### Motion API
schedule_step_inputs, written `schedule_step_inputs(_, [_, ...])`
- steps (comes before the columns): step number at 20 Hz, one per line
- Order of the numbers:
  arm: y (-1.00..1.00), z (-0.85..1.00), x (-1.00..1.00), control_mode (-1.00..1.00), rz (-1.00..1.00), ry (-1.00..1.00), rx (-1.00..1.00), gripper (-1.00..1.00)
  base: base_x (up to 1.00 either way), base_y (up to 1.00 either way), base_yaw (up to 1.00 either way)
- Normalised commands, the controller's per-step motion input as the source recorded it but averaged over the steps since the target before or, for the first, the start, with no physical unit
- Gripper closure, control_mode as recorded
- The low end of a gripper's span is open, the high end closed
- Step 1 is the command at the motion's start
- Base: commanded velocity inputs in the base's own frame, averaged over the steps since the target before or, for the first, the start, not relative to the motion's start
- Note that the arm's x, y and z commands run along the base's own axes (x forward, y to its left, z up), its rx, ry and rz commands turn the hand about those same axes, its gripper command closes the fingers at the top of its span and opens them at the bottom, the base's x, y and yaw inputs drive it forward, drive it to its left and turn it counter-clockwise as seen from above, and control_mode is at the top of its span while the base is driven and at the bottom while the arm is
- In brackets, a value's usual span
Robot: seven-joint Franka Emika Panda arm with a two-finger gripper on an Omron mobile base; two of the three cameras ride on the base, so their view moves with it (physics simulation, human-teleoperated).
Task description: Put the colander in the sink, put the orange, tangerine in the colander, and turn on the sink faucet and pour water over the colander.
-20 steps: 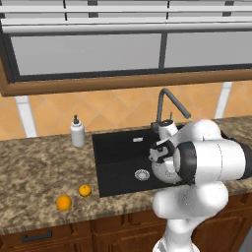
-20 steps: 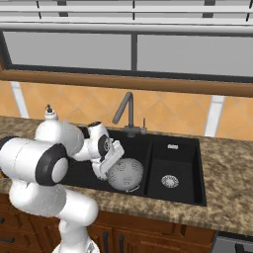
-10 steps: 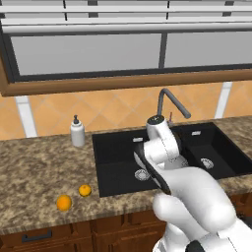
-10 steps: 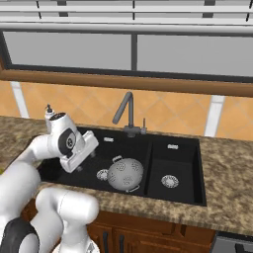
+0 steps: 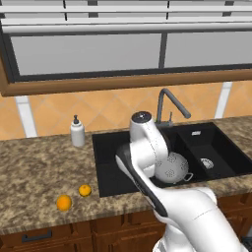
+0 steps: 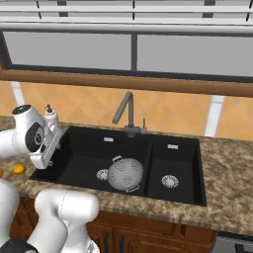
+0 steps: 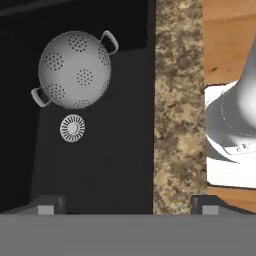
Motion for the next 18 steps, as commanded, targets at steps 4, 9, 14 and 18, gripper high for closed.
schedule_step_inputs(4, [0.61, 0.0, 0.0, -1.0, 0.81, 0.23, 0.13, -1.0, 0.0, 0.0, 0.0])
schedule_step_inputs(9, [0.51, -0.16, 0.0, -1.0, 0.87, 0.16, 0.14, -1.0, 0.0, 0.0, 0.0])
schedule_step_inputs(14, [0.98, -0.42, -0.02, -1.0, 0.58, 0.08, 0.0, -1.0, 0.0, 0.0, 0.0])
schedule_step_inputs(18, [1.0, -0.36, -0.04, -1.0, 0.52, 0.13, -0.02, -1.0, 0.0, 0.0, 0.0])
